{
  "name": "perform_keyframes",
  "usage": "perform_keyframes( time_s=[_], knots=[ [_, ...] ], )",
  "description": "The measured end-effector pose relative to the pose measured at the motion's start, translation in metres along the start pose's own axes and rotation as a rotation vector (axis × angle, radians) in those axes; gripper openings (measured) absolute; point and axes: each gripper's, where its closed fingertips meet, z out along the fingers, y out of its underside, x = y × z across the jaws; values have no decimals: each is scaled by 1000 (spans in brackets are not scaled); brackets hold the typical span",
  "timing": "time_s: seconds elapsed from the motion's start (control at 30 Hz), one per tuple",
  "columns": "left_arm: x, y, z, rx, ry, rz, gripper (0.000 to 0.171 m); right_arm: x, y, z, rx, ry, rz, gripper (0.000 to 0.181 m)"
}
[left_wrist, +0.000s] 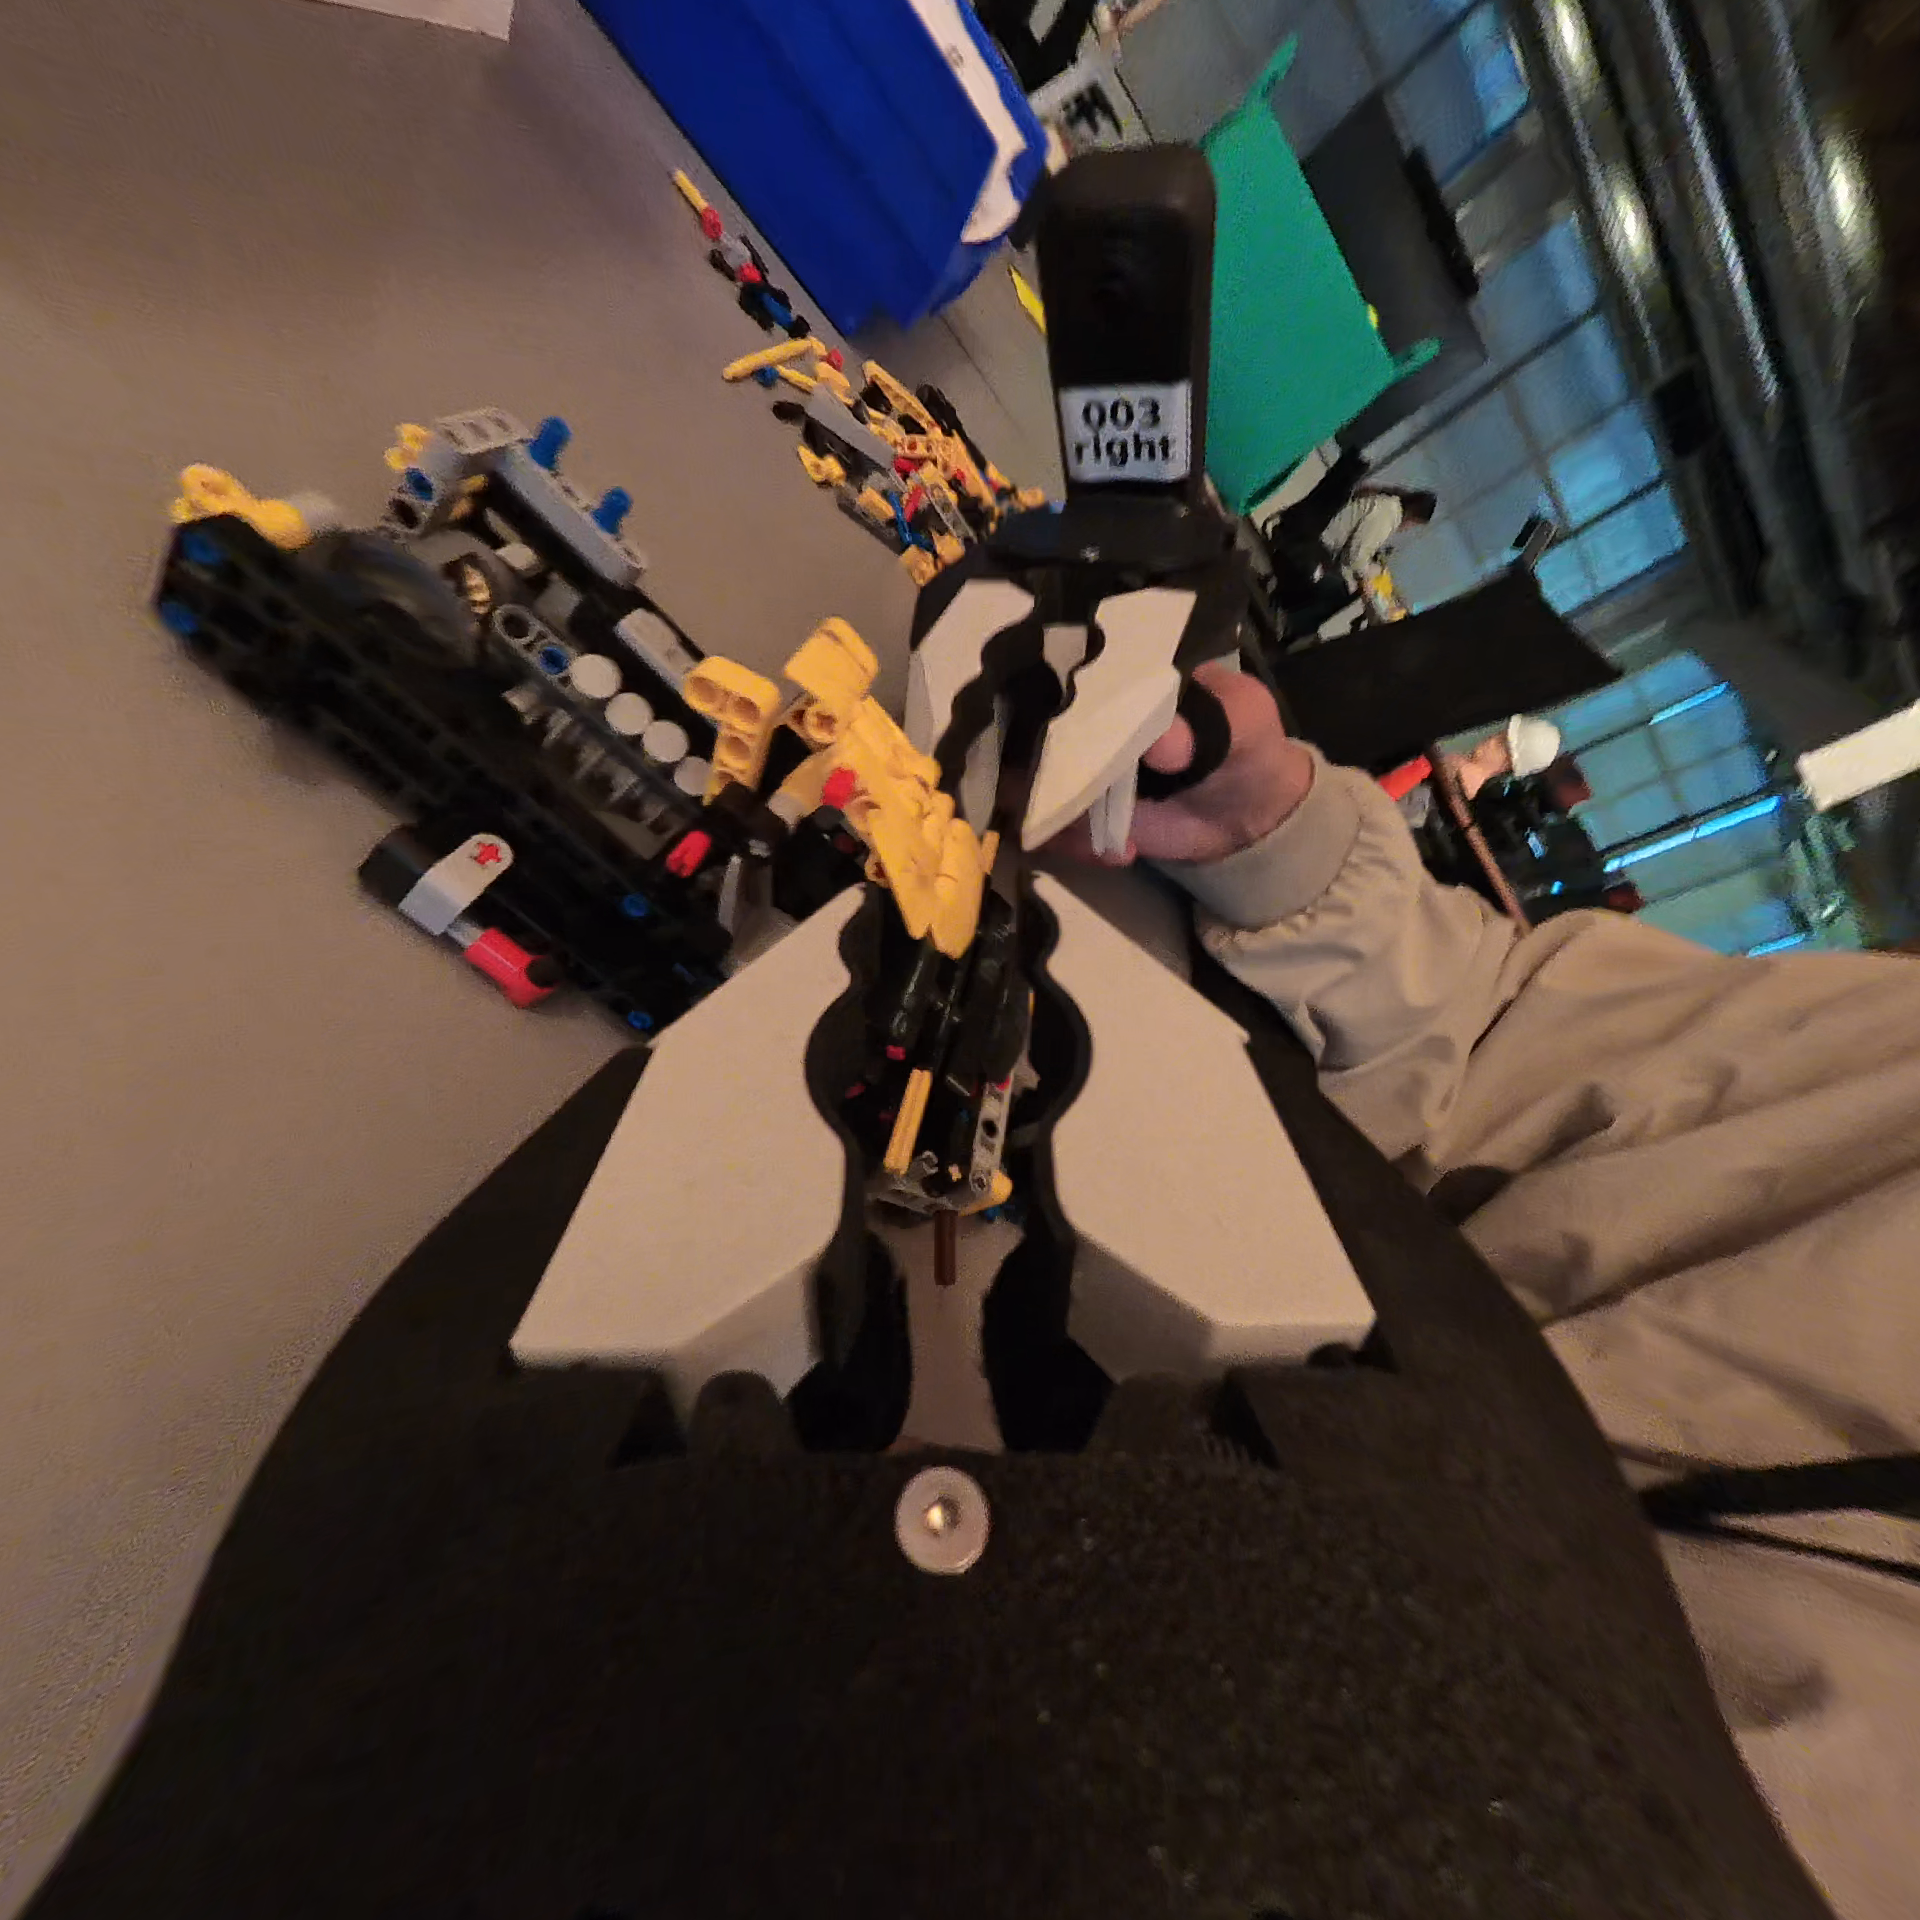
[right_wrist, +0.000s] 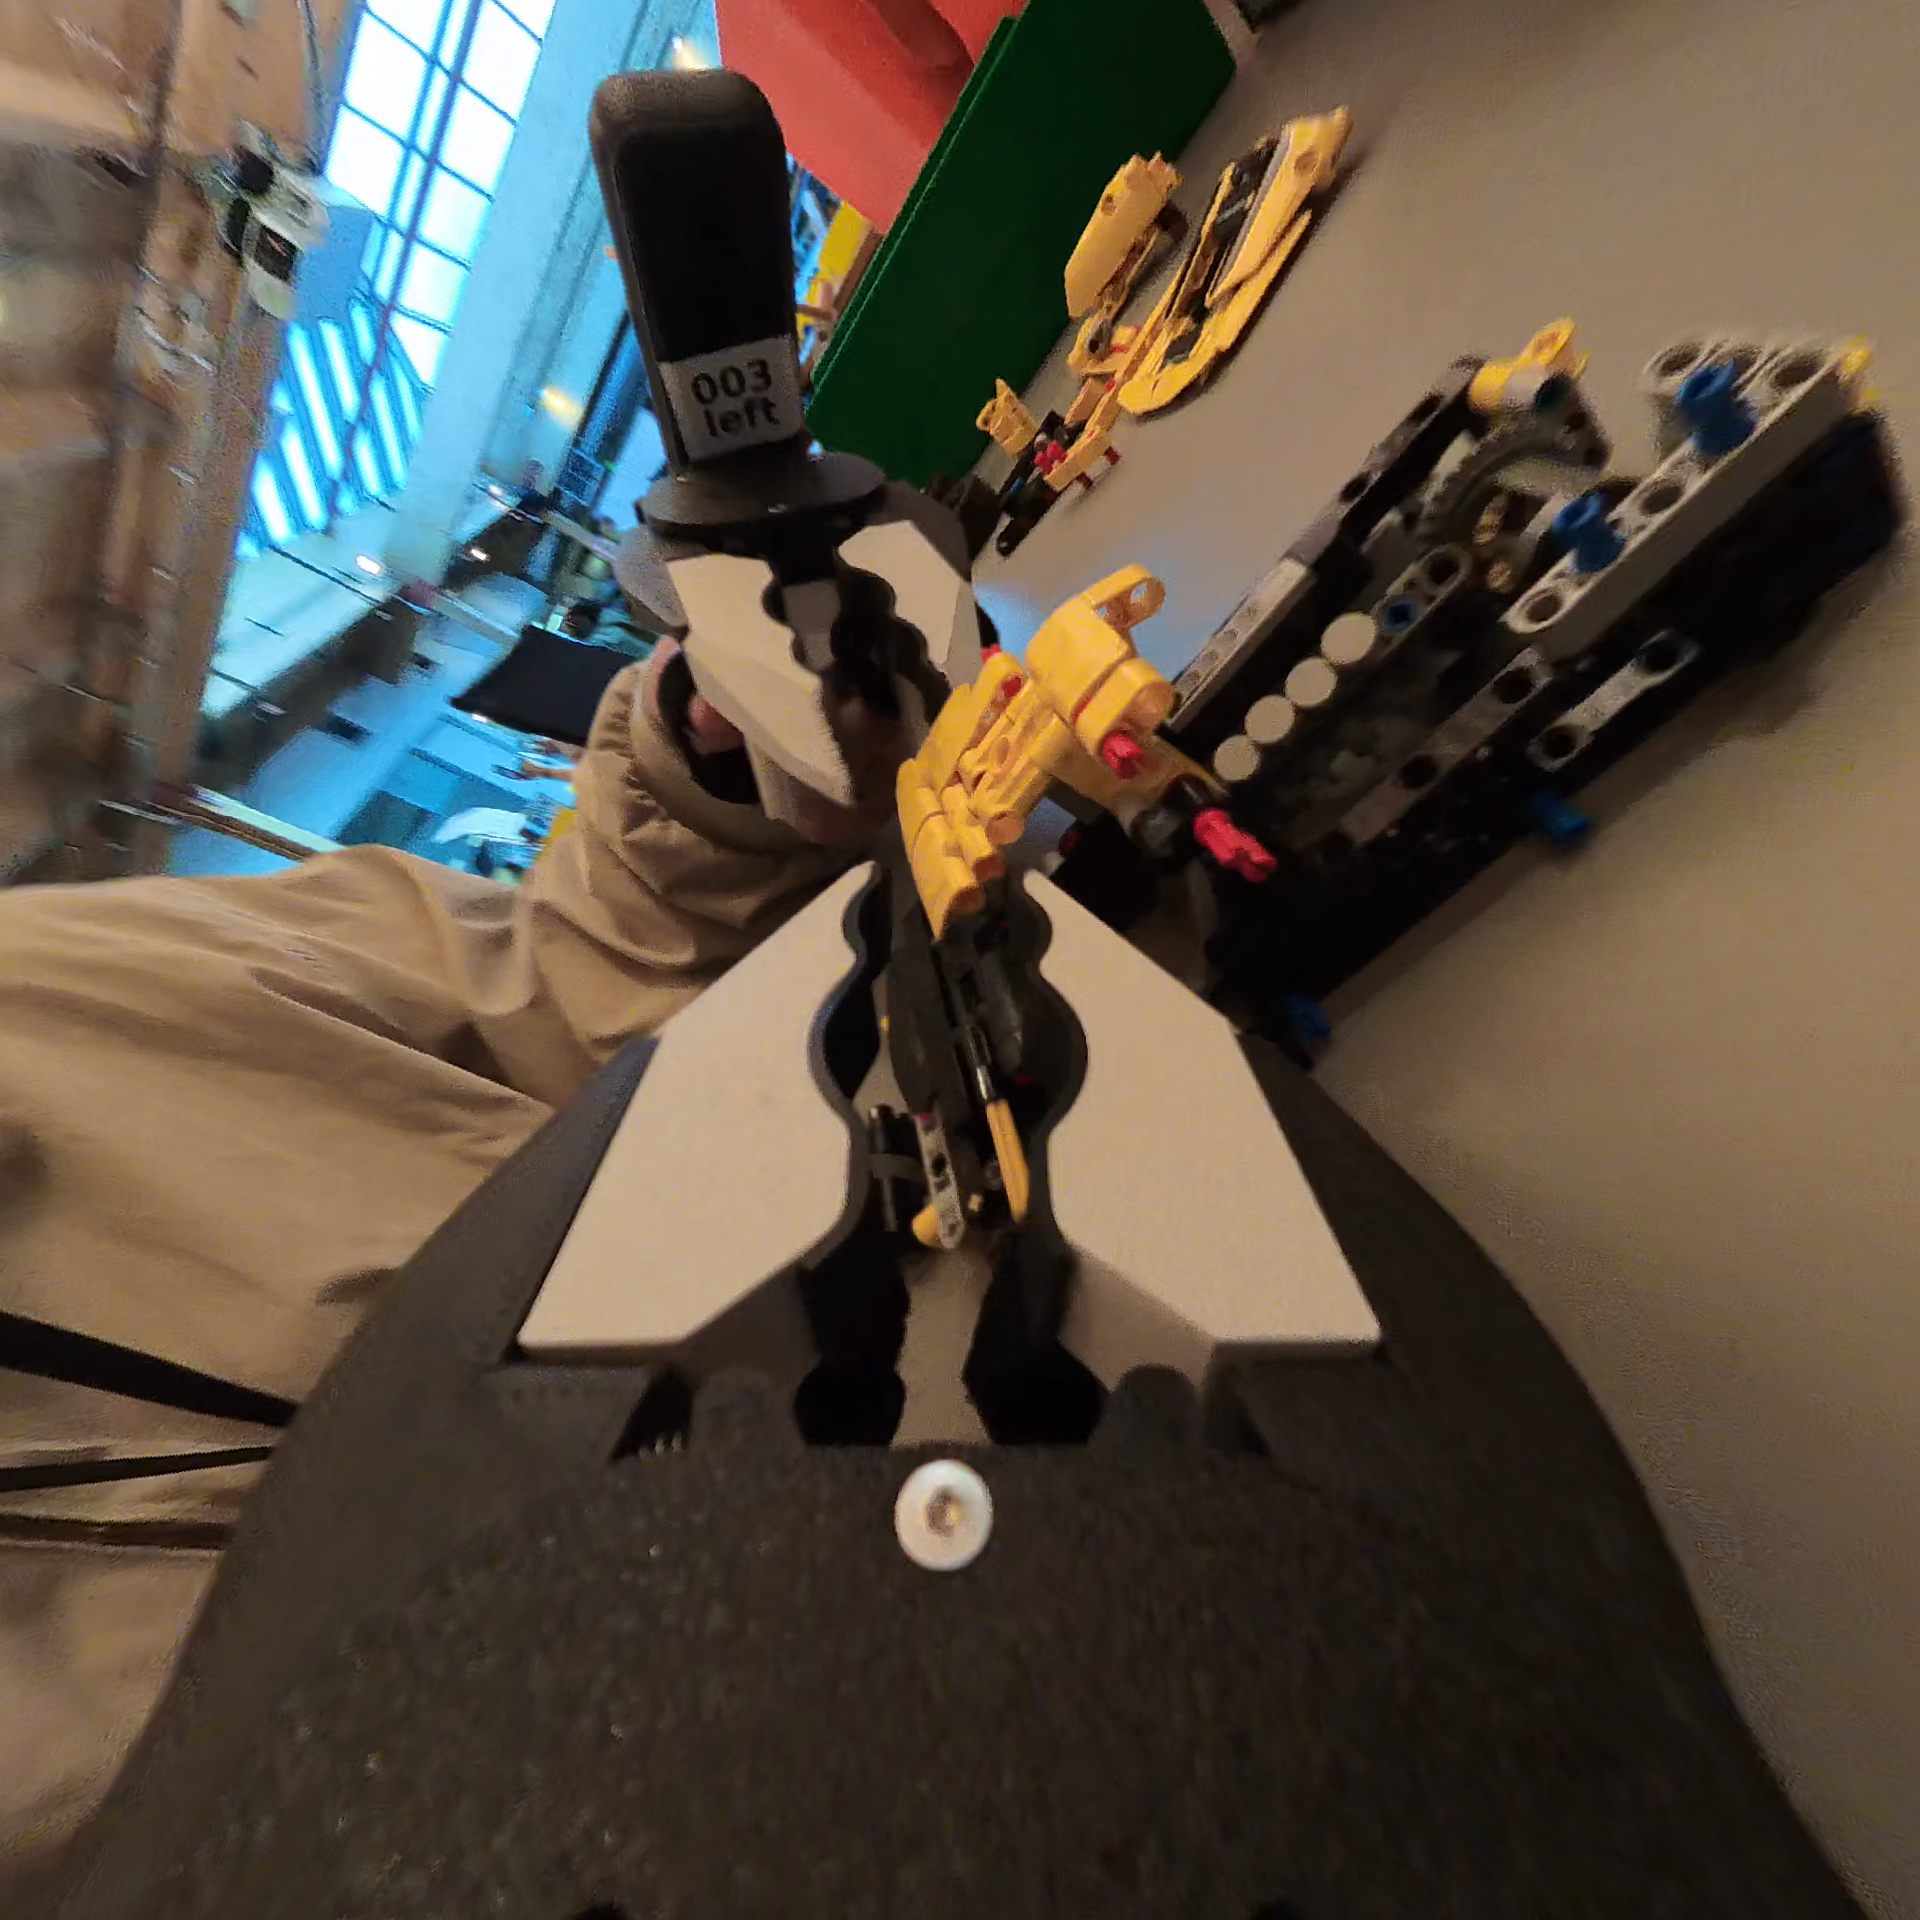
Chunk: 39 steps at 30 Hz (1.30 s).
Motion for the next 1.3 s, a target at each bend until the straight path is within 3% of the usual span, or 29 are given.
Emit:
perform_keyframes(
  time_s=[0.1, 0.3, 0.43, 0.73, 0.8, 0.83, 0.9, 0.93, 1.13, 1.23, 1.3],
  knots=[
    [-8, -3, 2, 31, 7, -73, 11, -3, 2, 8, -14, -75, 105, 23],
    [-6, 0, 14, 24, -5, -42, 12, 2, -3, 11, 21, -120, 266, 7],
    [-3, 2, 14, 18, 69, -118, 10, -1, -1, 9, 16, -131, 241, 6],
    [-1, 11, 5, -68, 133, -94, 7, -3, 6, 15, -25, -116, 211, 7],
    [-16, 1, -10, -3, 80, -125, 6, 1, 4, 9, -10, -98, 229, 6],
    [-33, -12, -33, 78, 27, -137, 6, 5, 1, -1, 20, -95, 236, 6],
    [-41, -34, -78, 218, 54, -167, 5, 9, -6, -14, 82, -92, 264, 5],
    [-39, -34, -81, 209, 42, -120, 6, 5, -5, -11, 75, -106, 253, 5],
    [25, -16, -26, 113, 187, 68, 7, -4, 12, 6, -52, -92, 159, 9],
    [27, -12, -18, 77, 92, 193, 7, -5, 16, -5, -86, -24, 87, 27],
    [36, -16, -15, 110, 102, 233, 7, -6, 10, -18, -72, 30, 42, 31]
  ],
)
